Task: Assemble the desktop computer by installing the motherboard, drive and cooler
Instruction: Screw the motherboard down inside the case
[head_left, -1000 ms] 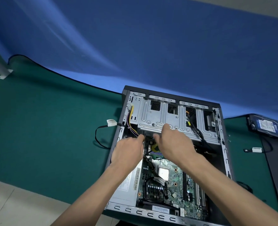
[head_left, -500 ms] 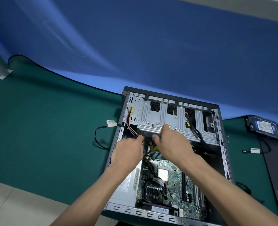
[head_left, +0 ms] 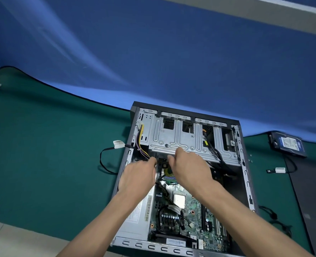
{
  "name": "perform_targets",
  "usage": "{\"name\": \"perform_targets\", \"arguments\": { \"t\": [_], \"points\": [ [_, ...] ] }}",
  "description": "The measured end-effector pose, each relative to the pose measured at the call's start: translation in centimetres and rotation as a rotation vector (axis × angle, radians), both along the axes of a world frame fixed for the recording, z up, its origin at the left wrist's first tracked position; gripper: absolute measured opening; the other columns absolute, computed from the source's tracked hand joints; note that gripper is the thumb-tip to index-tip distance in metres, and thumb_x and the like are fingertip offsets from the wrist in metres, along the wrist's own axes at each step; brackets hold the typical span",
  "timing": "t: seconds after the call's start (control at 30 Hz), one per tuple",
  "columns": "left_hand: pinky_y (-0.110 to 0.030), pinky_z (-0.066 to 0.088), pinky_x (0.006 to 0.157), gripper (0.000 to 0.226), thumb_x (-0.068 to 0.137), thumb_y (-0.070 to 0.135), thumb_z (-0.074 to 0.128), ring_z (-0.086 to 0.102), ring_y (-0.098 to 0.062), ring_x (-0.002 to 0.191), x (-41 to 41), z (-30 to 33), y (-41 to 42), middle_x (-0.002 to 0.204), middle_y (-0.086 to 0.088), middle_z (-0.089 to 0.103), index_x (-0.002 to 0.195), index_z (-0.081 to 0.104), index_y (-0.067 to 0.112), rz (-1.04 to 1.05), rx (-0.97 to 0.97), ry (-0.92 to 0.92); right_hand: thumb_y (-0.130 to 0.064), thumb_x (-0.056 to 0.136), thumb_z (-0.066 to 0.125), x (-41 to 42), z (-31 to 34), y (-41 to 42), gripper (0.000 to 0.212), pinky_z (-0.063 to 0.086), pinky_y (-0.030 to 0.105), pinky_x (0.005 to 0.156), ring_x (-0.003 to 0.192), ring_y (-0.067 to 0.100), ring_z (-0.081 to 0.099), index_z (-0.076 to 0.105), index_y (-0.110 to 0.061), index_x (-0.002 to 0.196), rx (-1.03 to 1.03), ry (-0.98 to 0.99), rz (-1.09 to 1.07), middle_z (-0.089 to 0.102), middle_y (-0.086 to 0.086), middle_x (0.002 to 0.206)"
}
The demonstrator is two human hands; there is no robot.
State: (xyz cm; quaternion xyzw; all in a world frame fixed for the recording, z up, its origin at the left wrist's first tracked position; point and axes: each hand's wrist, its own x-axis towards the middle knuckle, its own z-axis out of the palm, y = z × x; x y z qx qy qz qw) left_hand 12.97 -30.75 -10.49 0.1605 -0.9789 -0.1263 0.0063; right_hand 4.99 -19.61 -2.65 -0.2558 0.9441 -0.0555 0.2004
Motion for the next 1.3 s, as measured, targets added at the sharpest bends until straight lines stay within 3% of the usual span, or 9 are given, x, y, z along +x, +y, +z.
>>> {"name": "perform_targets", "arguments": {
  "t": [0.23, 0.37, 0.53, 0.63, 0.73, 0.87, 1.0, 1.13, 1.3],
  "points": [
    [-0.031, 0.037, 0.060, 0.023, 0.097, 0.025, 0.031, 0.058, -0.023, 0.069, 0.04, -0.02, -0.07, 0.077, 0.002, 0.065, 0.104, 0.053, 0.022, 0.006, -0.008, -0.011, -0.037, 0.100, 0.038, 0.07, 0.35, -0.87, 0.036, 0.037, 0.034, 0.066, 0.092, 0.032, 0.059, 0.041, -0.009, 0.122, 0.052, 0.026, 0.058, 0.062, 0.012, 0.102],
    [-0.032, 0.040, 0.062, 0.024, 0.097, 0.024, 0.031, 0.059, -0.023, 0.070, -0.09, 0.10, -0.05, 0.079, 0.001, 0.066, 0.106, 0.053, 0.022, 0.002, -0.009, -0.007, -0.032, 0.094, 0.051, -0.52, 0.95, -0.79, 0.037, 0.045, 0.035, 0.073, 0.090, 0.027, 0.057, 0.035, -0.020, 0.126, 0.006, -0.203, 0.028, 0.052, 0.006, 0.112],
    [-0.034, 0.043, 0.066, 0.025, 0.097, 0.025, 0.030, 0.061, -0.023, 0.073, -0.06, -0.01, -0.06, 0.081, 0.000, 0.067, 0.107, 0.053, 0.022, -0.004, -0.003, -0.007, -0.054, 0.096, 0.037, -0.69, 0.43, -0.38, 0.047, 0.040, 0.034, 0.070, 0.096, 0.030, 0.060, 0.047, -0.013, 0.118, 0.060, -0.013, 0.000, 0.062, 0.009, 0.109],
    [-0.032, 0.040, 0.063, 0.024, 0.097, 0.024, 0.030, 0.060, -0.022, 0.071, -0.08, -0.01, -0.12, 0.080, 0.001, 0.066, 0.107, 0.053, 0.022, -0.003, -0.004, -0.001, -0.039, 0.094, 0.050, -0.54, 0.79, -0.80, 0.043, 0.043, 0.035, 0.072, 0.095, 0.029, 0.059, 0.033, -0.019, 0.128, 0.018, -0.182, 0.024, 0.054, 0.007, 0.119],
    [-0.032, 0.038, 0.062, 0.024, 0.097, 0.025, 0.030, 0.060, -0.022, 0.072, 0.02, -0.05, -0.07, 0.080, 0.001, 0.066, 0.107, 0.053, 0.022, -0.005, -0.006, 0.002, -0.041, 0.099, 0.039, -0.30, 0.24, -0.76, 0.038, 0.037, 0.034, 0.065, 0.093, 0.031, 0.060, 0.042, -0.011, 0.121, 0.051, 0.030, 0.025, 0.064, 0.011, 0.106],
    [-0.032, 0.038, 0.062, 0.024, 0.098, 0.026, 0.031, 0.061, -0.024, 0.075, -0.10, 0.06, -0.12, 0.083, 0.000, 0.067, 0.109, 0.052, 0.022, -0.010, -0.006, 0.000, -0.036, 0.092, 0.054, -0.80, 0.84, -0.74, 0.051, 0.039, 0.033, 0.071, 0.089, 0.027, 0.055, 0.026, -0.024, 0.132, -0.003, -0.179, 0.002, 0.051, 0.007, 0.119],
    [-0.031, 0.035, 0.061, 0.024, 0.097, 0.025, 0.031, 0.060, -0.022, 0.072, 0.00, -0.05, -0.03, 0.080, 0.001, 0.066, 0.108, 0.052, 0.022, -0.012, -0.013, 0.003, -0.043, 0.098, 0.040, -0.37, 0.32, -0.50, 0.038, 0.039, 0.033, 0.066, 0.092, 0.030, 0.061, 0.040, -0.015, 0.125, 0.035, 0.067, 0.016, 0.065, 0.009, 0.103],
    [-0.031, 0.036, 0.061, 0.023, 0.098, 0.025, 0.032, 0.059, -0.022, 0.072, -0.11, 0.06, -0.08, 0.080, 0.001, 0.066, 0.108, 0.052, 0.022, -0.010, -0.012, -0.005, -0.036, 0.094, 0.052, -0.68, 0.88, -0.80, 0.049, 0.043, 0.035, 0.075, 0.097, 0.028, 0.057, 0.027, -0.021, 0.134, 0.018, -0.188, 0.029, 0.053, 0.008, 0.120],
    [-0.031, 0.036, 0.060, 0.023, 0.097, 0.025, 0.032, 0.059, -0.022, 0.069, -0.06, 0.11, -0.09, 0.077, 0.001, 0.065, 0.106, 0.053, 0.022, -0.013, -0.003, -0.001, -0.041, 0.097, 0.044, -0.64, 0.50, -0.90, 0.036, 0.038, 0.033, 0.066, 0.091, 0.030, 0.058, 0.038, -0.012, 0.118, 0.065, -0.040, 0.006, 0.060, 0.007, 0.098]
  ]
}}
